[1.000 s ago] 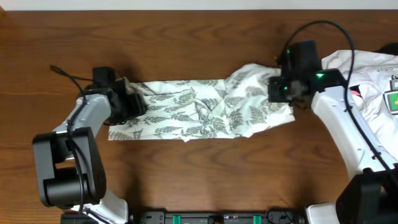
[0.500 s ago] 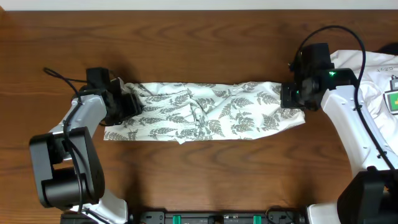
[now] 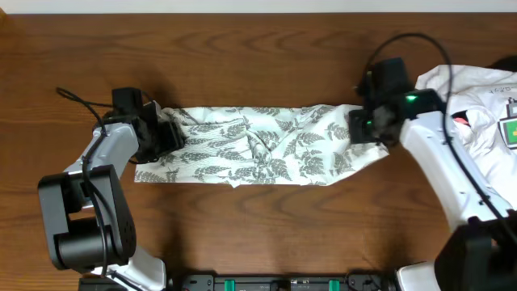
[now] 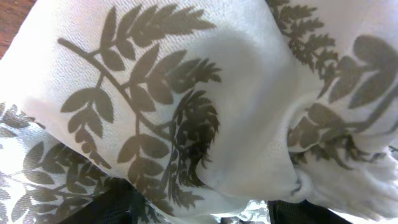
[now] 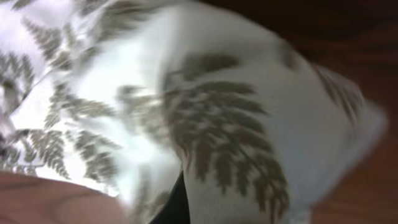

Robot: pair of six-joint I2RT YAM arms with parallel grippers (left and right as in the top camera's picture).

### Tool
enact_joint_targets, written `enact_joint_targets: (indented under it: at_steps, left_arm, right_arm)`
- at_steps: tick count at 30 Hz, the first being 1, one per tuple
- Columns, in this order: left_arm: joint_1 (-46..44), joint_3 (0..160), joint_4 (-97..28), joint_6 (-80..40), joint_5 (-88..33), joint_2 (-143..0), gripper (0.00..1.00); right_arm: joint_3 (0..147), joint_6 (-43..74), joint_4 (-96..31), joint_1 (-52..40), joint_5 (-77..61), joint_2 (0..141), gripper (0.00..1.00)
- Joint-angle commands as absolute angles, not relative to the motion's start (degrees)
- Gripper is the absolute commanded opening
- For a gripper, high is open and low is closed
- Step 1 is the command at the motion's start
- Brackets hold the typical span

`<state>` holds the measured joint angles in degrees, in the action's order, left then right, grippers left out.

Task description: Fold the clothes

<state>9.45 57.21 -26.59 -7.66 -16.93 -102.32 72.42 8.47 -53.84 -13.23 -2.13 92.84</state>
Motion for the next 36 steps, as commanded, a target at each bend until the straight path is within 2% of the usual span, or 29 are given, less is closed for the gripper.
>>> enact_joint_targets:
  at_steps: [1, 11, 21, 30, 36]
  left_arm:
    - [10.4, 55.2, -28.0, -7.8, -12.0, -106.2, 0.66]
    - [10.4, 55.2, -28.0, -7.8, -13.0, -106.2, 0.66]
    - [10.4, 55.2, -27.9, -7.8, -13.1, -106.2, 0.66]
    - [10.4, 55.2, -28.0, -7.8, -13.0, -106.2, 0.66]
    - [10.4, 55.2, -28.1, -7.7, -13.0, -106.2, 0.66]
  right_arm:
    - [73.7, 7.7, -53.5, -17.2, -1.9, 95.8, 0.01]
    - [73.7, 9.4, -50.3, -26.7, -1.9, 106.1, 0.01]
    - [74.3, 13.5, -45.5, -31.6, 0.3, 106.4, 0.01]
    - [74.9, 17.4, -46.0, -32.4, 5.0, 104.1, 0.01]
    - [75.0, 17.4, -48.4, -28.1, 10.5, 97.0, 0.01]
